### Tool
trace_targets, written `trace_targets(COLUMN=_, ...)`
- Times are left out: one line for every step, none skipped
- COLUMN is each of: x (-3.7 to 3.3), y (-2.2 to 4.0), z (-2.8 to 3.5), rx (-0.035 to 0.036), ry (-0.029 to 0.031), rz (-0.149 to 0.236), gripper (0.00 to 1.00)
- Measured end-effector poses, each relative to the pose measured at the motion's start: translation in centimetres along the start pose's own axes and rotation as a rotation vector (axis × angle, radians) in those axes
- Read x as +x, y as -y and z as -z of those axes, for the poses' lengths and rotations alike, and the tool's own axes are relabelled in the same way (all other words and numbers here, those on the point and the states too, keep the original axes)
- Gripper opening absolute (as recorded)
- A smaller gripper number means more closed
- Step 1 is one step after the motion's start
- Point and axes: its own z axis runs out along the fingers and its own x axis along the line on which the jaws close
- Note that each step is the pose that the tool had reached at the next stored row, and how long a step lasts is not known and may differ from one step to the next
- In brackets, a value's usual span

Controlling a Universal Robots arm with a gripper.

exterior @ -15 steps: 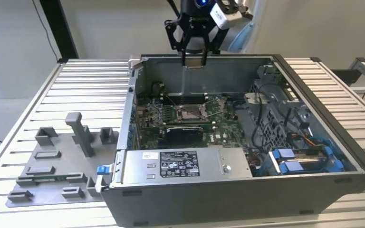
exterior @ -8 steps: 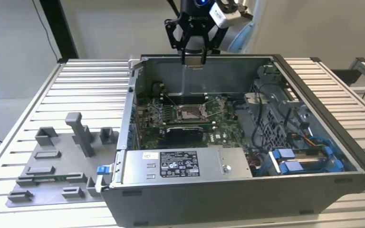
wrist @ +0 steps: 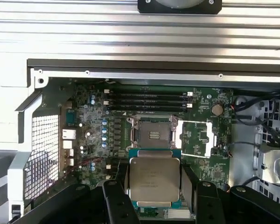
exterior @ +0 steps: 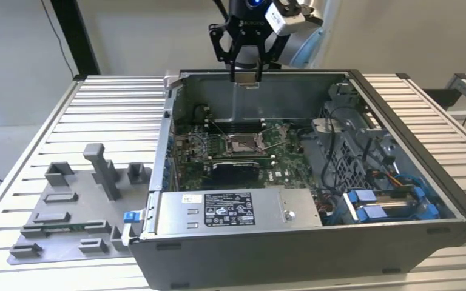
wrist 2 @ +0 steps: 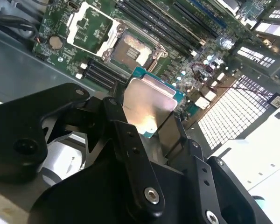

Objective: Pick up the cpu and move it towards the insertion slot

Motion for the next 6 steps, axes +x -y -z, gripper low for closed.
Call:
trace_targets(x=0.00, y=0.00, z=0.00, rx=0.0002, ry=-0.0001, rz=0.000, gripper=0.00)
trace_targets(x=0.00, y=0.00, z=0.00, rx=0.0003, ry=0.0000, rz=0.000, gripper=0.00)
trace_targets(x=0.00, y=0.00, z=0.00, rx=0.0005, ry=-0.0001, rz=0.000, gripper=0.00)
trace_targets(x=0.00, y=0.00, z=0.00, rx=0.0006, ry=-0.0001, rz=0.000, gripper=0.00)
trace_targets(x=0.00, y=0.00, z=0.00, rx=0.0007, ry=0.0000, rz=0.000, gripper=0.00)
trace_targets(x=0.00, y=0.00, z=0.00, rx=0.0008, ry=0.0000, rz=0.000, gripper=0.00)
